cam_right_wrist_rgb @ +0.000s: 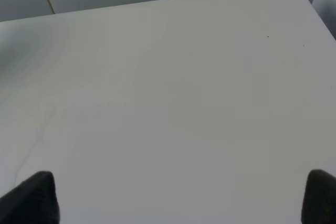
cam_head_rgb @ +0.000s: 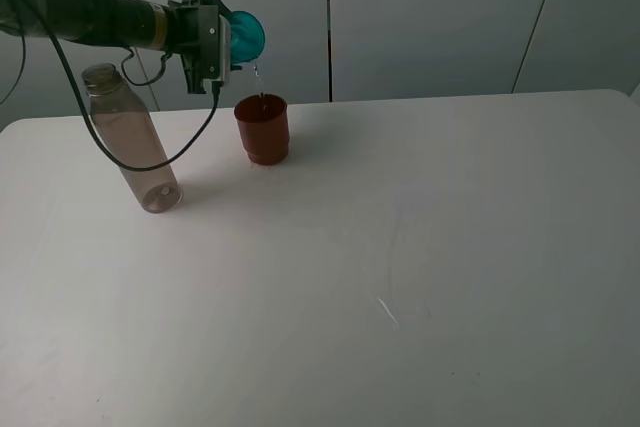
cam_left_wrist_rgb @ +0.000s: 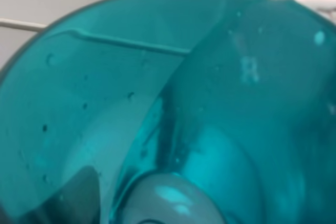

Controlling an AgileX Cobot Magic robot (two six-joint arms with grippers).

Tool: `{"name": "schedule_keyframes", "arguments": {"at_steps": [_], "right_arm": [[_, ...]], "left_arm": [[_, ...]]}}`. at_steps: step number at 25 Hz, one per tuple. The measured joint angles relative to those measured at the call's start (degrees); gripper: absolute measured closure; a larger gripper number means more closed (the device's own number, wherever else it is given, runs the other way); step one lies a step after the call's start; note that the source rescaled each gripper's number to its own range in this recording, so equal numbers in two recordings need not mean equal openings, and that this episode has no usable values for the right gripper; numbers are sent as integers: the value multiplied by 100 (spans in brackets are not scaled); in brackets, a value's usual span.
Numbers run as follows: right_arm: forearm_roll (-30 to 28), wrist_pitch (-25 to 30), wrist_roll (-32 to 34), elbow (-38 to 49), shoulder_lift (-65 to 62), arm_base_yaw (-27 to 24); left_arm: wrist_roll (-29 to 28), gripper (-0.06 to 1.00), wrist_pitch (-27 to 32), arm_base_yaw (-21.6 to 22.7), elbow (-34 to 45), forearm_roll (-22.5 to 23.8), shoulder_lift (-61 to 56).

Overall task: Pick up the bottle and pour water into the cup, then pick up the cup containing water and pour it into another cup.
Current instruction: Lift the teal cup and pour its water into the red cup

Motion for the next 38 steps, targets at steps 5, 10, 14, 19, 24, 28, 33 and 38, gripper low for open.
{"name": "schedule_keyframes", "arguments": {"at_steps": [5, 10, 14, 19, 24, 28, 33, 38], "right_arm": [[0, 0, 0, 0, 0, 0], [0, 0, 0, 0, 0, 0], [0, 0, 0, 0, 0, 0], [0, 0, 0, 0, 0, 0], [0, 0, 0, 0, 0, 0], [0, 0, 0, 0, 0, 0], [0, 0, 0, 0, 0, 0], [0, 0, 0, 0, 0, 0]], "left_arm": [[25, 80, 120, -48, 0, -11, 0], [48, 80, 148, -48, 0, -21, 0], [134, 80, 238, -48, 0, -21, 0], [146, 80, 227, -48, 0, -21, 0], [146, 80, 68, -48, 0, -21, 0], [146, 80, 28, -48, 0, -21, 0], [172, 80, 20, -48, 0, -21, 0], [267, 80, 20, -48, 0, -21, 0]]}}
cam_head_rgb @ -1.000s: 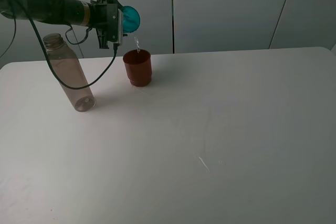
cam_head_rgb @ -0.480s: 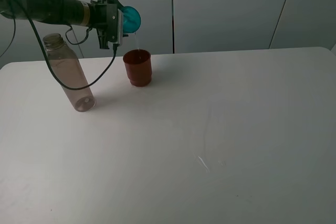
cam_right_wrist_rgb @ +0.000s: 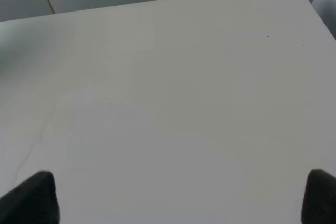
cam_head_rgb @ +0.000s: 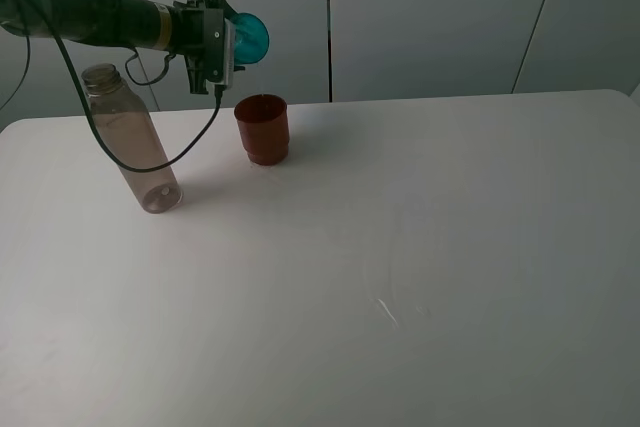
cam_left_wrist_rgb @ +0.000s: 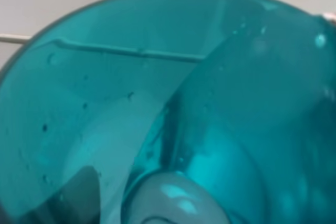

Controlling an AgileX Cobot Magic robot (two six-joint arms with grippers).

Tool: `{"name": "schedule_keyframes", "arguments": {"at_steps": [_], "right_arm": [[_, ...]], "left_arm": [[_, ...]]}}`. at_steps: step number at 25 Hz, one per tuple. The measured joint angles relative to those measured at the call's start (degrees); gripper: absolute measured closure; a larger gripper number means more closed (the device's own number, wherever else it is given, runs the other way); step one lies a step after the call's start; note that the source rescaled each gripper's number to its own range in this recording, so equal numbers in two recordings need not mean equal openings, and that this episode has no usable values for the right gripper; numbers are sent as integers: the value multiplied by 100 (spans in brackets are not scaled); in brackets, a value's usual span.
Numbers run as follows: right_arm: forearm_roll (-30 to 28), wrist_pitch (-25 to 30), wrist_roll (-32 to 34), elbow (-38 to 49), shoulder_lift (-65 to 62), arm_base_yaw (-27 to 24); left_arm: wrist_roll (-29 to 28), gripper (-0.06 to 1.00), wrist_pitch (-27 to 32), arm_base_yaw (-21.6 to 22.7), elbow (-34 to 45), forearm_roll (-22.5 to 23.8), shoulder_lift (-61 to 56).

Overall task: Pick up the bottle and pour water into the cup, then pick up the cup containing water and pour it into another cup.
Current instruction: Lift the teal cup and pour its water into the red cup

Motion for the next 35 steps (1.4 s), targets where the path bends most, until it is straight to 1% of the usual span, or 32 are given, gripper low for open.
{"name": "schedule_keyframes", "arguments": {"at_steps": [16, 23, 35], "right_arm": [[0, 0, 0, 0, 0, 0], [0, 0, 0, 0, 0, 0], [0, 0, 8, 0, 0, 0]], "left_arm": [[432, 80, -86, 47, -4, 0, 14], [500, 80, -255, 47, -4, 0, 14], [753, 80, -312, 47, -4, 0, 14]]}}
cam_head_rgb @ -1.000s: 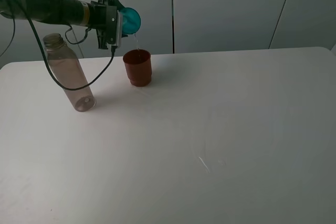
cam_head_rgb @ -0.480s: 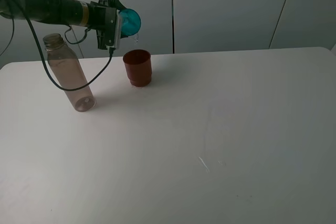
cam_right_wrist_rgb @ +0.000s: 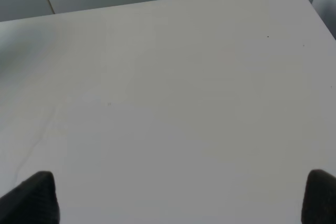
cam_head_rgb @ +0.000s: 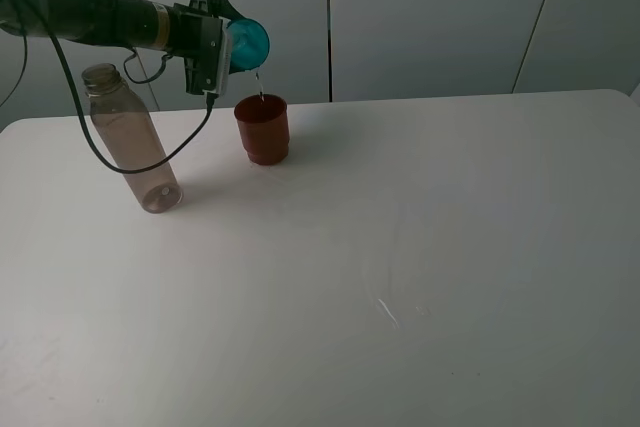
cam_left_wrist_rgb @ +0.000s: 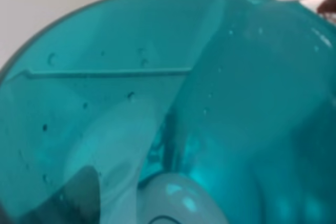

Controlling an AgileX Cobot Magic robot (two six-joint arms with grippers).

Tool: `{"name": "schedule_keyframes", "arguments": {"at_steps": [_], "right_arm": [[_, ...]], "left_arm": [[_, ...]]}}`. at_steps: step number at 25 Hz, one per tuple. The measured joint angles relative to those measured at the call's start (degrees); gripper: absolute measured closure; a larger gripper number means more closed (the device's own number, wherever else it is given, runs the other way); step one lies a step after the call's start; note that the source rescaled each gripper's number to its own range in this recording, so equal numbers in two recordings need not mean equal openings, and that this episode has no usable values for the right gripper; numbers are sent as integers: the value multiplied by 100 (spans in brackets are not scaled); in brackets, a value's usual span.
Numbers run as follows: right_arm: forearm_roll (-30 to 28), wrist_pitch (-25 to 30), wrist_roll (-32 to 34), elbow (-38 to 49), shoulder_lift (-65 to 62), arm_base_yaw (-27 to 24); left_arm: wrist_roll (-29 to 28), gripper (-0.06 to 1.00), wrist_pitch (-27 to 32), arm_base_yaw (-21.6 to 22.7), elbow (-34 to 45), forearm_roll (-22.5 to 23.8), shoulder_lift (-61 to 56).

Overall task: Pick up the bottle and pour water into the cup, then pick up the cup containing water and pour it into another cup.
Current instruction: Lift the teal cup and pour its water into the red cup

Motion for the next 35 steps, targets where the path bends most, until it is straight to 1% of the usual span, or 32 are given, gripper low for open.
{"name": "schedule_keyframes", "arguments": {"at_steps": [16, 22, 29, 35], "right_arm": [[0, 0, 0, 0, 0, 0], [0, 0, 0, 0, 0, 0], [0, 0, 0, 0, 0, 0], [0, 0, 0, 0, 0, 0]], "left_arm": [[296, 80, 149, 0, -9, 0, 0], [538, 80, 149, 0, -9, 0, 0], [681, 80, 336, 0, -9, 0, -14], [745, 80, 138, 0, -9, 0, 0]]}}
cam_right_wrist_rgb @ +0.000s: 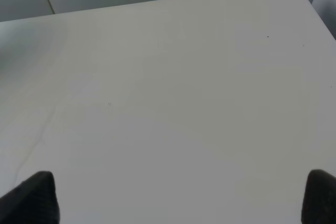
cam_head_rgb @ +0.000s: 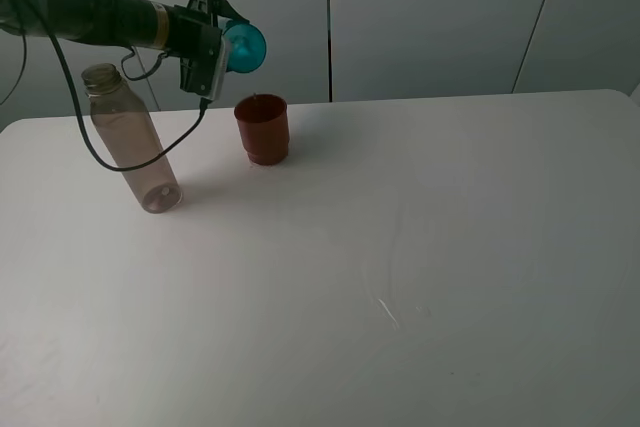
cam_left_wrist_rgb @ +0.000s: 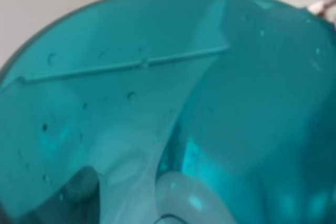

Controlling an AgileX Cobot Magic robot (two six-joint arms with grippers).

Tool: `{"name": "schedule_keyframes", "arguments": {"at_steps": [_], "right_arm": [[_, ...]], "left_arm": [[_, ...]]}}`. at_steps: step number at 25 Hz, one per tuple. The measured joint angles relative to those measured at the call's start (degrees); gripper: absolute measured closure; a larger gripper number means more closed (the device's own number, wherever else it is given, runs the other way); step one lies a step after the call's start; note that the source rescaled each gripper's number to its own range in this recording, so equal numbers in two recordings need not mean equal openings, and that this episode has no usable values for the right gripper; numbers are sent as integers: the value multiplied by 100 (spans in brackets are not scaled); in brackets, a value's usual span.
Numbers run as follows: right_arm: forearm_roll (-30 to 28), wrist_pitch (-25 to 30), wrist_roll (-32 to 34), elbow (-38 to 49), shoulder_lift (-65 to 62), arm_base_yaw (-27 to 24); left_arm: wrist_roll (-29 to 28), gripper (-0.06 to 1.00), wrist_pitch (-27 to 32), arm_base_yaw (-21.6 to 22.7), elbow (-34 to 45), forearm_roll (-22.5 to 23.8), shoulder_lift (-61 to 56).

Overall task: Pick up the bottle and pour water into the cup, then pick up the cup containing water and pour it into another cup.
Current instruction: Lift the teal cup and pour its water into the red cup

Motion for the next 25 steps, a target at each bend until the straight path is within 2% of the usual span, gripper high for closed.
{"name": "schedule_keyframes", "arguments": {"at_steps": [13, 25], "right_arm": [[0, 0, 0, 0, 0, 0], [0, 0, 0, 0, 0, 0]], "left_arm": [[27, 80, -206, 0, 0, -10, 0], [565, 80, -230, 0, 0, -10, 0]]}}
